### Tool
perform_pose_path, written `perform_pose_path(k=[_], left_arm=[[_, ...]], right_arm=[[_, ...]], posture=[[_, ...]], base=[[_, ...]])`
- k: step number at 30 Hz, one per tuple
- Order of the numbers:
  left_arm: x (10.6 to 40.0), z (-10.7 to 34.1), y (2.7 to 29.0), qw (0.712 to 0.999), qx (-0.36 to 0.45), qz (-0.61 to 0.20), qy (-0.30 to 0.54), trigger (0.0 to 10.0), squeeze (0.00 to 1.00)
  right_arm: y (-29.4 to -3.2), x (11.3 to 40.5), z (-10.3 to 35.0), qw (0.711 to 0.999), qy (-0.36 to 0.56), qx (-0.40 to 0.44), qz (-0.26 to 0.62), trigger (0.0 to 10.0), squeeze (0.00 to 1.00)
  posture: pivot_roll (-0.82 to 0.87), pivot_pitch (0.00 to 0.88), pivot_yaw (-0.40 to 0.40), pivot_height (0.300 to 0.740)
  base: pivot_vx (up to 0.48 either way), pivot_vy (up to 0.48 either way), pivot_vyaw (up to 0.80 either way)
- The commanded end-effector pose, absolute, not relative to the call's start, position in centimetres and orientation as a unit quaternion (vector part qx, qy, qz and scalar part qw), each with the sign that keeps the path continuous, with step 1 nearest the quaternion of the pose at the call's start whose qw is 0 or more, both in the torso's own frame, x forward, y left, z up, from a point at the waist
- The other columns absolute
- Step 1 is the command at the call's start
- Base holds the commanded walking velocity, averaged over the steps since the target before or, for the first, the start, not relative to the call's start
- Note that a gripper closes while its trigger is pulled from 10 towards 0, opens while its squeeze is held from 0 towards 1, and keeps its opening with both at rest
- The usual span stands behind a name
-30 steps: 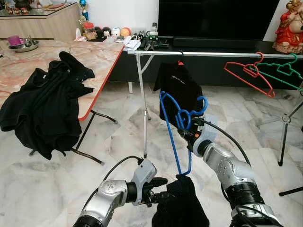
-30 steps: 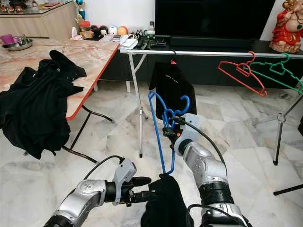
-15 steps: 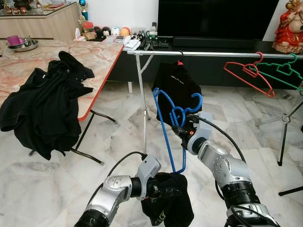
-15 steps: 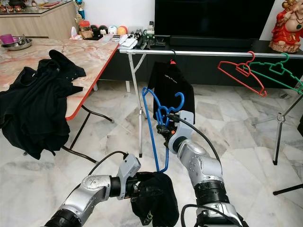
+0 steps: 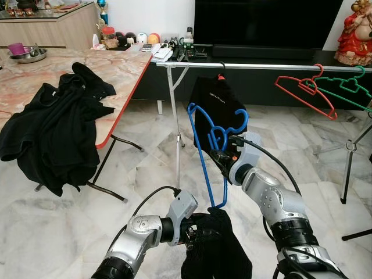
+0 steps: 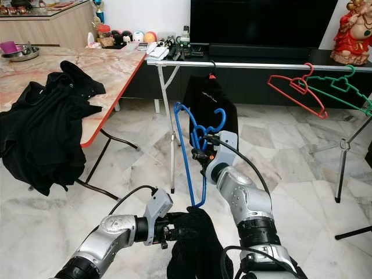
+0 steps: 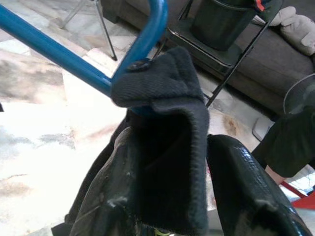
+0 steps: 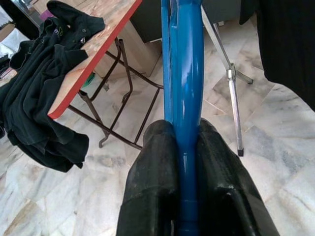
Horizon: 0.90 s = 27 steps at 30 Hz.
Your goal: Hang hanger
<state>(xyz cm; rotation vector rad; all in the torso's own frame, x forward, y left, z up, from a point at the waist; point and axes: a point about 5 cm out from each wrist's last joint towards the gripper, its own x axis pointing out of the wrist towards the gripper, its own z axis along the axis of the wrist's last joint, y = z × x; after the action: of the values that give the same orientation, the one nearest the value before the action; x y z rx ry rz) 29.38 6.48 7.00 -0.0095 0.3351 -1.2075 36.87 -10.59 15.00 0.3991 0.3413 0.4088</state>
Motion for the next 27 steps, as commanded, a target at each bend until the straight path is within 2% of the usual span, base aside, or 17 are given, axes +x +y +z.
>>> perform_pose_path(k=[1,27], left_arm=[[29.44,7.01,6.36,0.806,0.003,-0.57,0.157,0.0,0.0],[29.49,7.23,6.06,0.805,-0.005,-0.574,0.15,0.0,0.0]], right_arm=[[-10.32,37.18,16.37,0.946,0.146,0.202,0.207,10.0,0.0],[-10.49,37.05,15.78,0.947,0.152,0.199,0.202,10.0,0.0]], posture=[[0.0,0.041,-0.039,0.74],[0.0,0.021,-0.035,0.74]], base=[[0.0,0.0,0.0],[0.0,0.0,0.0]])
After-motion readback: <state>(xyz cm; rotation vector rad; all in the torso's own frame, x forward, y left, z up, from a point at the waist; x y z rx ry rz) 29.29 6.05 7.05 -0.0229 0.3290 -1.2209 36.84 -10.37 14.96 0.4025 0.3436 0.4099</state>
